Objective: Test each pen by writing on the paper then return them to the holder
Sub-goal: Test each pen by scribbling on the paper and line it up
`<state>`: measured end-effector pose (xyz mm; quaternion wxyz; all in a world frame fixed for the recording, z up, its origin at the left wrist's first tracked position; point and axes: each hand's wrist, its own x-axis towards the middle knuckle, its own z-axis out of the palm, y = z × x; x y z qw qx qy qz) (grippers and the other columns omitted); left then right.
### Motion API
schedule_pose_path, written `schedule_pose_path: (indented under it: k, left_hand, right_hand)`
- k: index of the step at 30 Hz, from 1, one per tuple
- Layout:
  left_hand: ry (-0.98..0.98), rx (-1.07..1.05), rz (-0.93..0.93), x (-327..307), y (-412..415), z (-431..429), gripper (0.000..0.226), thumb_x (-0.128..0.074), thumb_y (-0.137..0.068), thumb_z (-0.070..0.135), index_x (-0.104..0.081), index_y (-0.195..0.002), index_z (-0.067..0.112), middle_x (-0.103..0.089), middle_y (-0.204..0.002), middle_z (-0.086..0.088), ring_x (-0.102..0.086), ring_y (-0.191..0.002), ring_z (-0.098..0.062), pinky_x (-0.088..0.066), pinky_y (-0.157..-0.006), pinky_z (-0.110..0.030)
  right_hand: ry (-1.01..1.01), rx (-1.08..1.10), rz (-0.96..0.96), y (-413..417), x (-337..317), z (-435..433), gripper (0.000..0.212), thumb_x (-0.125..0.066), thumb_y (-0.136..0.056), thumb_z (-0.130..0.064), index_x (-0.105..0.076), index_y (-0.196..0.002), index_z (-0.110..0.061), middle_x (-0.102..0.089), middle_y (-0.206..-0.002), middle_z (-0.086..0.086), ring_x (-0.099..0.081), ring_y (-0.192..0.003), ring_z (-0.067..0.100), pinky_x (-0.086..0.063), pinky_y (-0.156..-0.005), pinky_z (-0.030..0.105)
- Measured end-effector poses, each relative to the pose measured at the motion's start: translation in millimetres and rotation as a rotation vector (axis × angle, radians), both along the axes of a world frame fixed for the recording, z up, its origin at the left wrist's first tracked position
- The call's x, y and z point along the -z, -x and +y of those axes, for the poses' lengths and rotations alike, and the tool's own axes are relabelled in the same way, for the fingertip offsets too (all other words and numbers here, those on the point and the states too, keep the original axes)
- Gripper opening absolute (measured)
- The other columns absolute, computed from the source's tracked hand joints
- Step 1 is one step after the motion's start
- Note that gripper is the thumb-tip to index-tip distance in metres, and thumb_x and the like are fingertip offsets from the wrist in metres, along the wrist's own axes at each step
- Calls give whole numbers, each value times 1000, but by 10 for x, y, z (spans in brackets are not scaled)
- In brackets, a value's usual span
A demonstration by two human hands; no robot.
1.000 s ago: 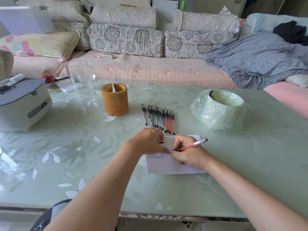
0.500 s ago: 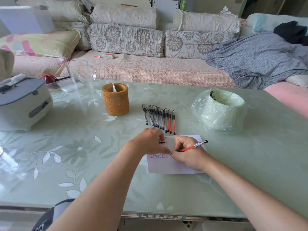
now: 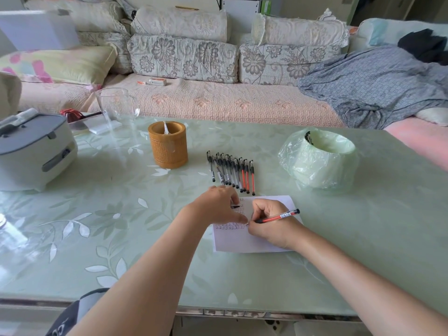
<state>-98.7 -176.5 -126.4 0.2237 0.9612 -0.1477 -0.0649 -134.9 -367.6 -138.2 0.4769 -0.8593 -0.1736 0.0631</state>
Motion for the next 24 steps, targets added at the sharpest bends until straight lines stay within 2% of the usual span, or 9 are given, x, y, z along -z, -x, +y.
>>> schedule_pose_path:
  k: [9,17,24]
  left_hand:
    - [4,-8,2,9,-12,-2,56,-78,-66,60,-56,-105,27,-51,-95,10,-44,-100,-15,-41,-81,-28]
    - [10,-8,-7,10,-8,-2,55,-78,-66,60,-56,-104,27,-49,-92,11,-43,-96,-14,-39,-77,-27]
    - [11,-15,8,10,-6,0,55,-78,-66,59,-56,-104,27,-52,-96,9,-44,-98,-15,-42,-80,-27]
  right_hand:
    - [-13,12,-17,13,-7,-3,16,-63,-66,-14,-48,-65,-10,-46,-57,-8,-37,-54,9,-27,-54,28]
    - [-11,-26,17,10,-7,-11,15,-62,-64,-15,-48,-61,-13,-47,-56,-9,-38,-55,8,-28,-55,25]
    - [-37,-10,13,-6,8,-5,15,-62,-63,-15,-48,-64,-9,-47,-58,-4,-38,-56,11,-28,-55,28]
